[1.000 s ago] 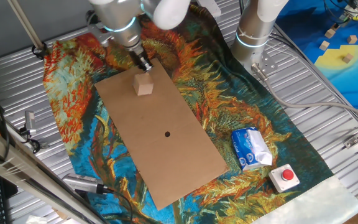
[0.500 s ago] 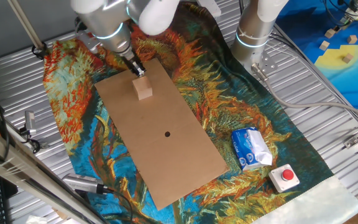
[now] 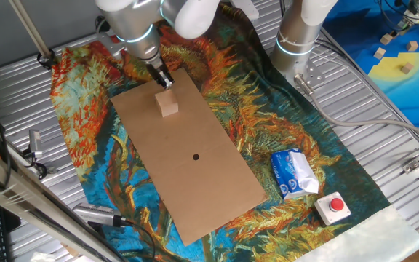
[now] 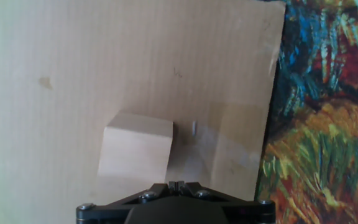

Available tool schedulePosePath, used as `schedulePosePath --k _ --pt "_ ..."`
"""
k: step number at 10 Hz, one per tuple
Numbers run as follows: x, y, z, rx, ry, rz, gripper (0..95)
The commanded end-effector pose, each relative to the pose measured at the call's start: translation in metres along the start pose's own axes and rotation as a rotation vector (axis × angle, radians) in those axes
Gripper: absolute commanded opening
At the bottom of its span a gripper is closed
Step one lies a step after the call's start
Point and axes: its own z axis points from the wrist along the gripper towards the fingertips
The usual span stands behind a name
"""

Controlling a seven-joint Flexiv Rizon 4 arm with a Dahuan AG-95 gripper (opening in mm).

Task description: Use the gripper to push the small block from left to right

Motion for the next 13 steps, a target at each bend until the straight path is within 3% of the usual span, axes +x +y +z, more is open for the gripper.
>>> schedulePosePath --k 1,3,6,7,13 --pt "-0.002 0.000 0.003 -0.003 -0.003 0.013 0.0" --pt "-0.006 0.000 0.003 -0.003 -0.007 0.026 0.0" --pt "-0.014 -0.001 0.011 -0.037 -0.053 0.033 0.0" --pt "-0.015 0.000 0.012 -0.048 -0.056 0.041 0.0" --pt "-0.015 0.003 0.010 -0.047 -0.055 0.050 0.0"
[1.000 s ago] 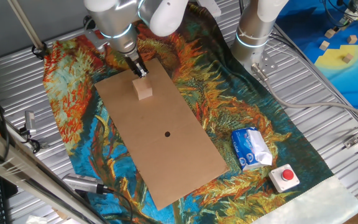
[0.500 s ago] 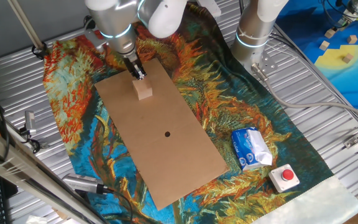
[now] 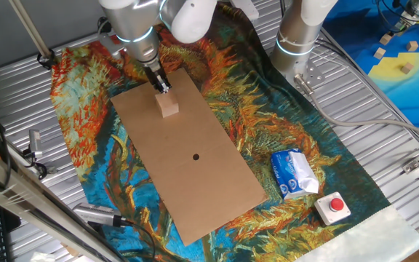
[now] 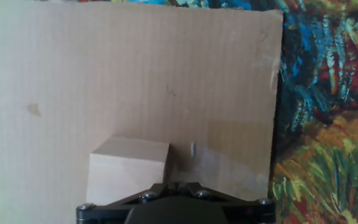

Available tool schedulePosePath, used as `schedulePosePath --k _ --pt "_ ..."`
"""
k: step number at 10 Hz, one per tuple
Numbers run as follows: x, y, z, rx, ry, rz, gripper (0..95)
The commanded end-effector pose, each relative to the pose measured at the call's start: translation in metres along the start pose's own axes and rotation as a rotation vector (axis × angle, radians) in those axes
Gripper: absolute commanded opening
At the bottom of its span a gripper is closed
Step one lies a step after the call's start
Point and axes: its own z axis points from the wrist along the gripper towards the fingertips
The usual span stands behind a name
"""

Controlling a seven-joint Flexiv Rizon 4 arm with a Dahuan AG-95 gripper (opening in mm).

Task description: Use the gripper to push the small block from left to right

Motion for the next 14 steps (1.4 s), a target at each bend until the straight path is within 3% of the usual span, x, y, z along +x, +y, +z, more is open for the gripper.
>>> schedulePosePath --k 1,6,11,14 --pt "-0.005 0.008 0.003 0.002 -0.005 0.020 0.0" --pt "-0.018 0.050 -0.003 0.007 -0.005 0.093 0.0" --pt "-0.017 0.084 0.005 0.015 -0.014 0.154 0.0" --pt "-0.021 0.108 0.002 0.028 -0.011 0.196 0.0"
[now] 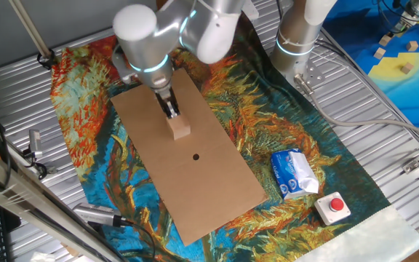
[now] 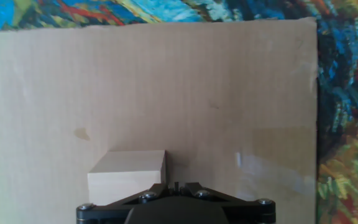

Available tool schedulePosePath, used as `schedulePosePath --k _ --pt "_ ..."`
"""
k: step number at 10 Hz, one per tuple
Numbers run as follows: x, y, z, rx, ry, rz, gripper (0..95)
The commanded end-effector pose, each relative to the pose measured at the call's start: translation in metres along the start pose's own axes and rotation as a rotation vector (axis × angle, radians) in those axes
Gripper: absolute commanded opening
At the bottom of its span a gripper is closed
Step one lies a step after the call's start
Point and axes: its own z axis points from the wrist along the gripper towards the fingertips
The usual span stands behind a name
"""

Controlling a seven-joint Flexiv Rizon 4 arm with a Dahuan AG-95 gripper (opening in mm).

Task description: Use the gripper to push the small block from left to right

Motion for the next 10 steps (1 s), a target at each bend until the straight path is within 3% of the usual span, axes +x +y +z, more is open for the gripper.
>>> schedulePosePath --k 1,10 --pt "0.000 0.014 -0.001 -0.001 -0.001 0.030 0.0" --pt "-0.014 0.084 -0.010 -0.006 0.000 0.092 0.0"
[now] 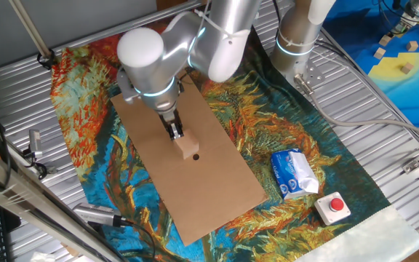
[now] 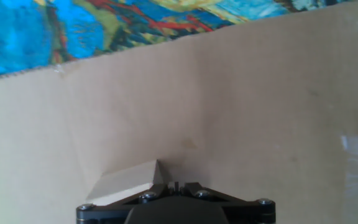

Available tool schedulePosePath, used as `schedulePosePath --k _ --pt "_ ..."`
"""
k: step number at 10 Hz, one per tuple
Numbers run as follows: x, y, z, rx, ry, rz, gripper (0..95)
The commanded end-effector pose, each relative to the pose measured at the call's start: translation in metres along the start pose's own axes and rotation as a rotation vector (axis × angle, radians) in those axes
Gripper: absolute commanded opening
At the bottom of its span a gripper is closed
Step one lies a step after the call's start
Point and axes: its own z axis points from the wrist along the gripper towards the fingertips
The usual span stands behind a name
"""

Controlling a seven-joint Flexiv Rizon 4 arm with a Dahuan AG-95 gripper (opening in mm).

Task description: Use the gripper to push the small block from left to right

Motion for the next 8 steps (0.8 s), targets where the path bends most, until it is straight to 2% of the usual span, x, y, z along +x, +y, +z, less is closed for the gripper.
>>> schedulePosePath --k 1,2,8 --pt "0.000 0.008 -0.001 0.002 -0.002 0.012 0.0" --pt "-0.001 0.017 -0.001 0.002 -0.003 0.024 0.0" --pt "-0.004 0.047 -0.002 -0.002 -0.001 0.080 0.0"
